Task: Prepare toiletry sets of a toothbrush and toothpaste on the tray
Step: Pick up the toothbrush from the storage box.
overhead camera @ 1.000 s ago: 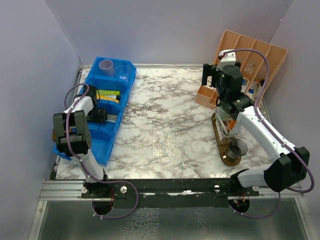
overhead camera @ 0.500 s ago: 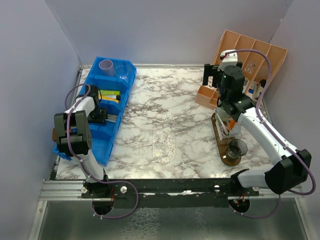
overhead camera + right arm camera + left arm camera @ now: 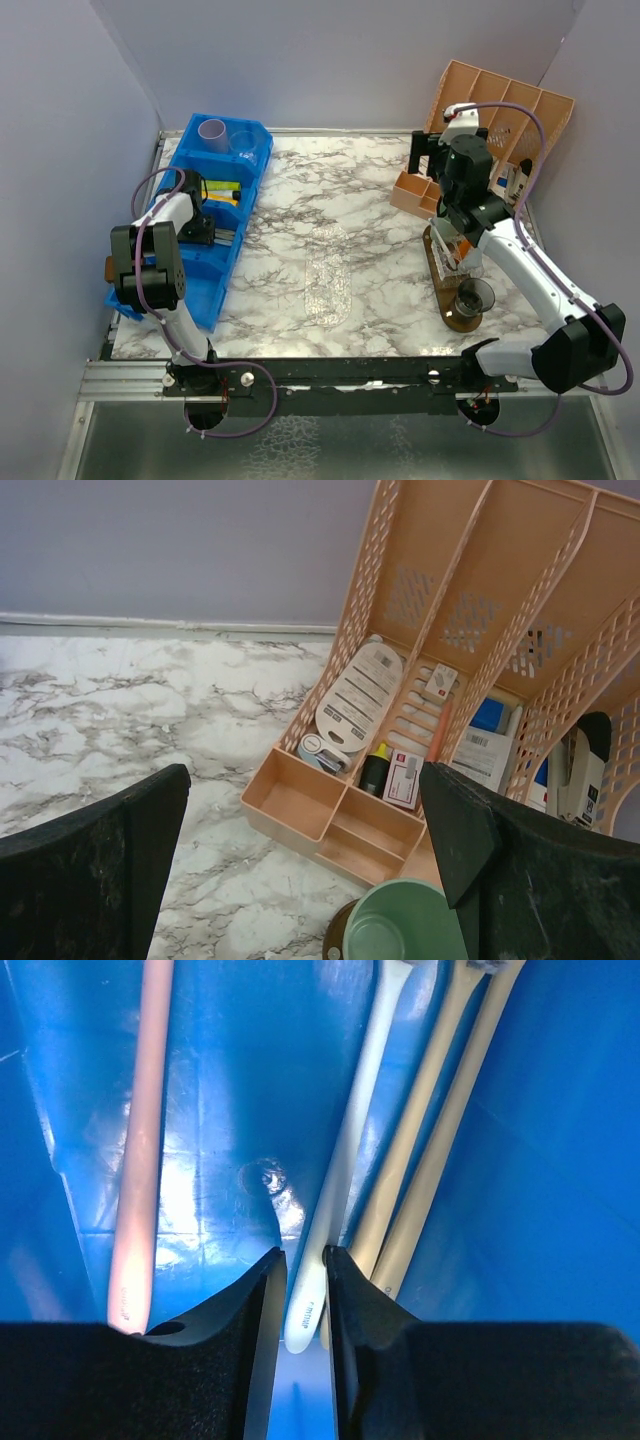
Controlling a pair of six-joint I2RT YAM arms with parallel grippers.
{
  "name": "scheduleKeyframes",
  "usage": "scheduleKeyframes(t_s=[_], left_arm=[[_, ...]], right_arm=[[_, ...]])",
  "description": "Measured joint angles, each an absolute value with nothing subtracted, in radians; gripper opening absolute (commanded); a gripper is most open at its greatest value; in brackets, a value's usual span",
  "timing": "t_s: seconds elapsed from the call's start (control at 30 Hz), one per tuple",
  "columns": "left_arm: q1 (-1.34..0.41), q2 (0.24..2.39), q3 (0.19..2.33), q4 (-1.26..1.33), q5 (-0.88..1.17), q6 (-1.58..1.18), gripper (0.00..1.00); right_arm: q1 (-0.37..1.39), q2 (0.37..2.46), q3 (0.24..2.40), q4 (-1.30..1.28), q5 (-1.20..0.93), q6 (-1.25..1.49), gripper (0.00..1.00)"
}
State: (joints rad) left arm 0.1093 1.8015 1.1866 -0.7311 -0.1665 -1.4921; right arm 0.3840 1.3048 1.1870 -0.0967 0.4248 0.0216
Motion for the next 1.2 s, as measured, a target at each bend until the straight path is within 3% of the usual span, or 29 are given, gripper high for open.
scheduleKeyframes(t_s=[0.17,0.33,0.67,1.2], left_arm=[[0.109,1.787,1.176,-0.742,-0.168,-1.5,0.24],[0.109,1.774,1.176,-0.793,-0.174,-1.484,0.35],[0.104,1.8,1.248,-0.823,-0.172,-1.429,0.43],[0.105,1.819,1.2,-0.841,-0.134,-1.515,0.41]], right_arm=[[0.384,1.289,1.182,-0.096,0.425,0.023,1.0],[0.384,1.282,1.174,-0.097,0.425,0.026,1.0],[0.384,1.276,1.159,-0.098,0.424,0.033,1.0],[0.384,1.26,1.153,-0.104,0.424,0.035,1.0]])
